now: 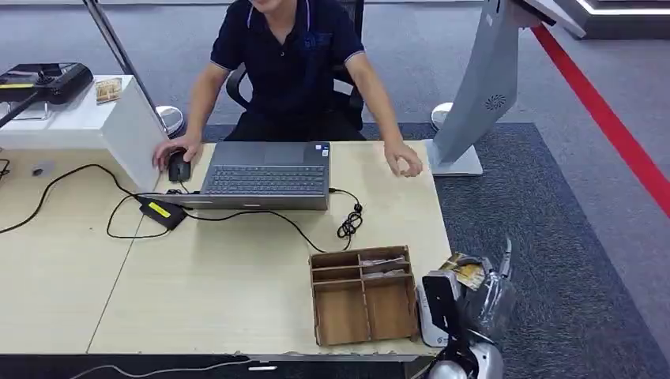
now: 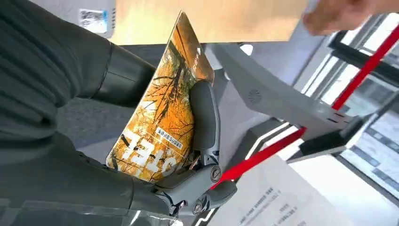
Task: Pass the card to the sensor for recognition and then transmit it.
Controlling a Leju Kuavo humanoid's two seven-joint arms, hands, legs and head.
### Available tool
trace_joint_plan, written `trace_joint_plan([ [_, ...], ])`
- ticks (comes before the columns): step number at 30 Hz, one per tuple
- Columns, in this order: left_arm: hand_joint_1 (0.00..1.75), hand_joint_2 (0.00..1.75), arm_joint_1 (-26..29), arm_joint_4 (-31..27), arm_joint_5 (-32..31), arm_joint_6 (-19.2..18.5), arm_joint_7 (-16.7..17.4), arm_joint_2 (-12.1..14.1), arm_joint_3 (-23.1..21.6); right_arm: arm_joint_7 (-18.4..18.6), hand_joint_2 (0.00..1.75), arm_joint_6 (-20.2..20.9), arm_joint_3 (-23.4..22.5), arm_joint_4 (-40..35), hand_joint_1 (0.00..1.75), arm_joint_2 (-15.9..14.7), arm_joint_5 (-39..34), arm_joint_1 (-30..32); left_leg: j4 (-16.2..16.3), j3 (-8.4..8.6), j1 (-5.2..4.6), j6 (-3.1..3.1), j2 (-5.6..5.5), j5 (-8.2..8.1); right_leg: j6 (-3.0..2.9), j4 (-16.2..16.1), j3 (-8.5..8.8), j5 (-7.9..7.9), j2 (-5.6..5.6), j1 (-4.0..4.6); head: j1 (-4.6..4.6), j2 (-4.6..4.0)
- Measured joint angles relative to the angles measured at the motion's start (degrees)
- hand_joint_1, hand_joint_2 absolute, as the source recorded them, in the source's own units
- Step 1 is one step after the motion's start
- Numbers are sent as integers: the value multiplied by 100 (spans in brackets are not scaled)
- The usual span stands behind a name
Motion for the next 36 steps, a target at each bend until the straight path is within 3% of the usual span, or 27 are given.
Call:
trace_joint_plan([
  [10, 0, 0, -1, 0, -46, -26, -48, 0, -11, -144, 175, 4, 497, -232, 175, -11, -37, -69, 0, -1, 0, 0, 0, 0, 0, 0, 0, 0, 0, 0, 0, 0],
  [26, 0, 0, -6, 0, -129, -85, -48, 0, -118, -238, 175, 7, 859, -262, 175, -22, -131, -142, 0, -2, 0, 0, -1, 0, 0, 1, 0, 0, 0, 0, 0, 0],
  [36, 0, 0, -6, 0, -127, -83, -48, 0, -136, 9, 175, 7, 1159, -409, 175, -50, -131, -185, 0, -2, 1, 0, -1, 0, 0, 1, -1, 0, 0, 1, -2, 0],
])
